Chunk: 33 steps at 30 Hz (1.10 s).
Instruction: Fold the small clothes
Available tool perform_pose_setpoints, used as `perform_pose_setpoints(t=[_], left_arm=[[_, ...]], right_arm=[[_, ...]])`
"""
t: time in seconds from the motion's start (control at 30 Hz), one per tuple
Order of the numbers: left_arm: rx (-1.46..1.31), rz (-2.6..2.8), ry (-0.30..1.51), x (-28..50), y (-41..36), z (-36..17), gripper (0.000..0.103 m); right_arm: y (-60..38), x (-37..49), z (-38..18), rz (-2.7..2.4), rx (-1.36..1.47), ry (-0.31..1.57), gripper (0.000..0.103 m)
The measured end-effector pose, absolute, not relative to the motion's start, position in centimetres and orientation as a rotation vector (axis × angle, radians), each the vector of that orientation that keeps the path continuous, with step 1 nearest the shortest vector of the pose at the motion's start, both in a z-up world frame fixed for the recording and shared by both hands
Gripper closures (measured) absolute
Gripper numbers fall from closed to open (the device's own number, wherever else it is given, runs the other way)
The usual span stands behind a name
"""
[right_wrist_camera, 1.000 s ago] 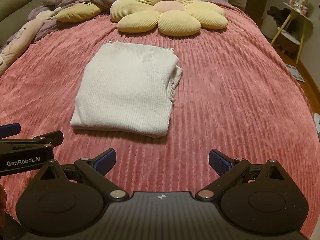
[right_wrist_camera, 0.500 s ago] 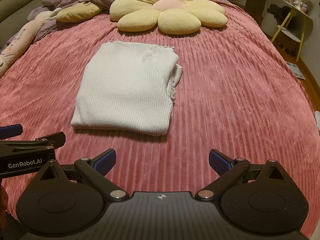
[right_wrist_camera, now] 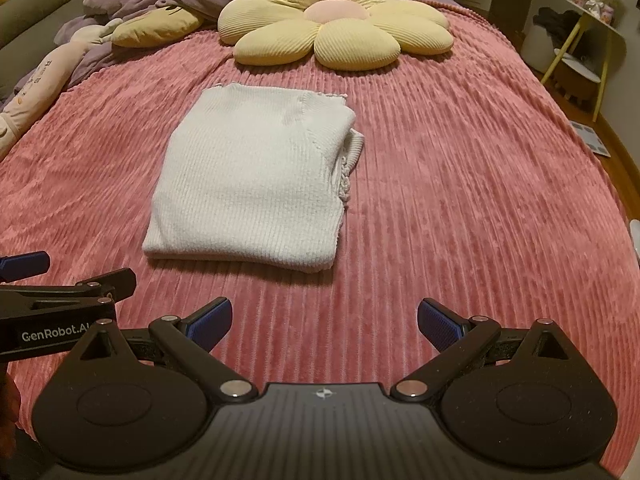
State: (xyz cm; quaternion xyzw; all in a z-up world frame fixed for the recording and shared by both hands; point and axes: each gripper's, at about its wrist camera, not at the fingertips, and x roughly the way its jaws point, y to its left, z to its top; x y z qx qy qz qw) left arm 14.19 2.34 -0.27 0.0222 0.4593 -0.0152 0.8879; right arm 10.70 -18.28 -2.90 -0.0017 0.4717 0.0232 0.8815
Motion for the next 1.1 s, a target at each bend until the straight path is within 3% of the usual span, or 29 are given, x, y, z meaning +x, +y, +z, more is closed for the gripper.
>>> perform_pose_setpoints(t=[1.1], left_arm=[[0.048, -0.04, 0.955, 14.13, 2.06, -0.32, 0.0]], right_arm=[[-18.84, 10.43, -3.07, 0.043, 0.021, 0.978, 0.004]])
